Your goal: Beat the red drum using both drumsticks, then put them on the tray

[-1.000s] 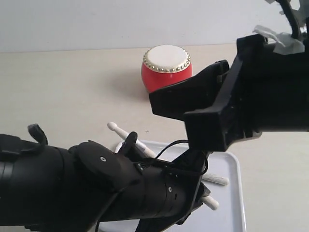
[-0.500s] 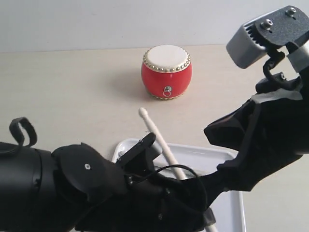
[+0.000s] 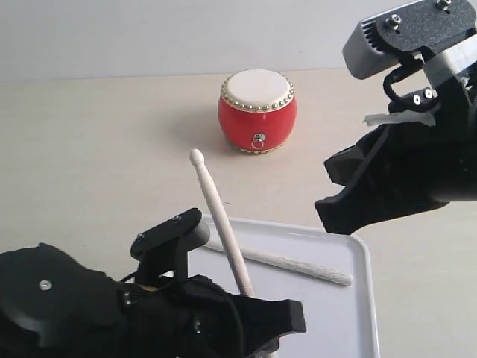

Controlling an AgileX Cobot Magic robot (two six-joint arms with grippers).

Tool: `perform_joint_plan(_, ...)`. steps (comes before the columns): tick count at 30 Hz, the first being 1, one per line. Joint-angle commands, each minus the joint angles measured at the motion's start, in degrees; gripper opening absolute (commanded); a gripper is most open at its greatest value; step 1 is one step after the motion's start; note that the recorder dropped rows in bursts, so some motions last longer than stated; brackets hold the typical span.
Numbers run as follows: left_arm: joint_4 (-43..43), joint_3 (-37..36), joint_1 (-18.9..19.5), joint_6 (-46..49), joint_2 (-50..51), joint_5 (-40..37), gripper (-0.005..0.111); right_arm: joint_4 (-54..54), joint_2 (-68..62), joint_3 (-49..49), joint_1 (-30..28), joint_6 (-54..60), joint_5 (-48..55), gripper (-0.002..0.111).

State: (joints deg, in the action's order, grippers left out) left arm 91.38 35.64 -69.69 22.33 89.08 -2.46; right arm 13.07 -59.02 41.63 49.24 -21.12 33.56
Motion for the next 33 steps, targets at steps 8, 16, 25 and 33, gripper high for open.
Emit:
perform_joint_plan(8, -3.9, -3.6, 0.1, 14.8, -9.4, -0.7, 0.0, -19.9, -3.8, -0.2, 0.1, 8.3, -10.1, 0.004)
perform_joint_plan(16, -3.9, -3.6, 0.1, 16.6, -9.4, -3.8, 0.0, -28.4, -4.4, -0.2, 0.1, 12.7, -10.9, 0.05)
perform_joint_plan(25, -3.9, -3.5, 0.1, 16.7, -9.4, -3.3, 0.0, -41.8, -8.7, -0.2, 0.1, 26.2, -9.3, 0.054)
perform_joint_plan(33, -3.9, -3.5, 0.1, 16.7, -9.4, -3.3, 0.0, -42.5, -11.9, -0.2, 0.1, 27.5, -9.3, 0.053)
